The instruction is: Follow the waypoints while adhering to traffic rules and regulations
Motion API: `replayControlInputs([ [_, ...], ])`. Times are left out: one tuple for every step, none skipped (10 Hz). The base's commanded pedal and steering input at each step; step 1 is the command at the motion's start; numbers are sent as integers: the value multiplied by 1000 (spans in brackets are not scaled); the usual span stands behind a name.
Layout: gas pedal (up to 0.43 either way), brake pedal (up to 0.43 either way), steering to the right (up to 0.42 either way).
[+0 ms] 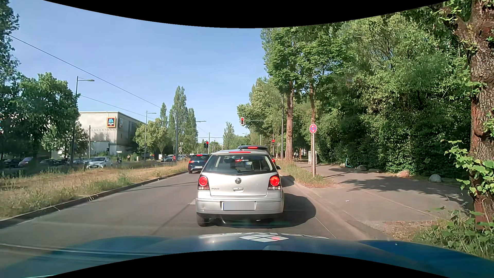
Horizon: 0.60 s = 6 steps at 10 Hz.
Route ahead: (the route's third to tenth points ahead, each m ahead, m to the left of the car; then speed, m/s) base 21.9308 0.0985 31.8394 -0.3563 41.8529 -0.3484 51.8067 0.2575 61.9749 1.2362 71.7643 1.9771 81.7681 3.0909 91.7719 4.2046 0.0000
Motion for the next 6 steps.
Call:
replayControlInputs([
  [0,256,-7],
  [0,256,-7],
  [0,256,-7],
  [0,256,-7],
  [0,256,-7],
  [0,256,-7],
])
